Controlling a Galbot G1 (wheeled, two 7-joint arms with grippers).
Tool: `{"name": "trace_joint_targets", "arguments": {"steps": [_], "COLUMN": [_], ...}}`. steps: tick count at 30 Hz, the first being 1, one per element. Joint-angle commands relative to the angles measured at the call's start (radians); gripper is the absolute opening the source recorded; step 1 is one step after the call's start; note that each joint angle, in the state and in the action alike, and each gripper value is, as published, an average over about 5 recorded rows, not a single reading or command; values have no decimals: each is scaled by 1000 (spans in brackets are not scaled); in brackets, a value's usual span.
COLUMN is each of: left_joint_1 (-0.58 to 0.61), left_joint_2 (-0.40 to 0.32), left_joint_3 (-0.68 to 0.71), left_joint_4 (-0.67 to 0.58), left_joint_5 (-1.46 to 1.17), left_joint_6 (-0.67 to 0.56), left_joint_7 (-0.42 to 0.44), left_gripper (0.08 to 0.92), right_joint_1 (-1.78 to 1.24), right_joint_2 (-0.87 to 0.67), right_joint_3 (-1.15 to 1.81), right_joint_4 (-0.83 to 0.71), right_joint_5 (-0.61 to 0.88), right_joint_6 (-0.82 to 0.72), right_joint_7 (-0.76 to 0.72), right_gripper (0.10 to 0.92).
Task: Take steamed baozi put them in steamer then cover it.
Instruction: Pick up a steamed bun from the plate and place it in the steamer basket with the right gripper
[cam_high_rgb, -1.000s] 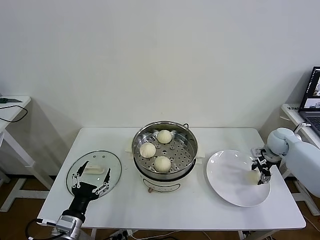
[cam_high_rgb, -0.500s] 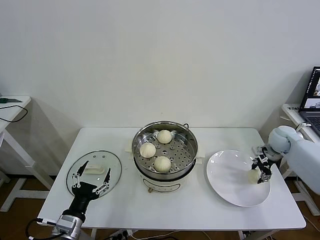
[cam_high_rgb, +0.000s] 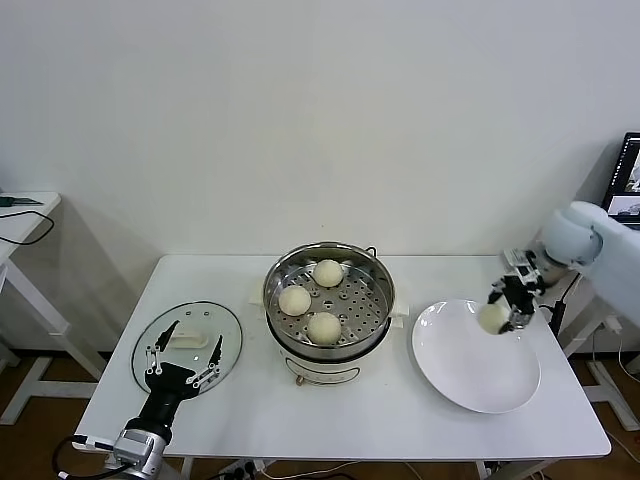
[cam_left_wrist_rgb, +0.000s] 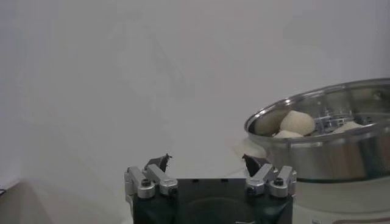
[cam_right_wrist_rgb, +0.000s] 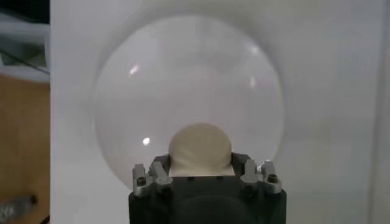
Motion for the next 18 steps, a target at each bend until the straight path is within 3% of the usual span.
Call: {"name": "trace_joint_targets", "arguments": {"steps": [1,10,18], "left_joint_1": [-6,-26,-37], "left_joint_2": [11,29,32], "left_joint_3": [-4,-21,-36], "left_joint_4": [-2,-8,5], "left_joint_5": [-4,-31,-39], "left_joint_6": [-7,-5,-6], "left_joint_7": [7,12,17], "left_gripper": [823,823,823], "right_joint_1": [454,495,386], "right_joint_2": [72,318,526], "right_joint_3": [-387,-419,-353], "right_joint_4": [179,141,-26], "right_joint_5": [301,443,426], "right_joint_6": [-154,-267,-285], "right_joint_7": [35,103,114], "right_gripper": [674,687,687]}}
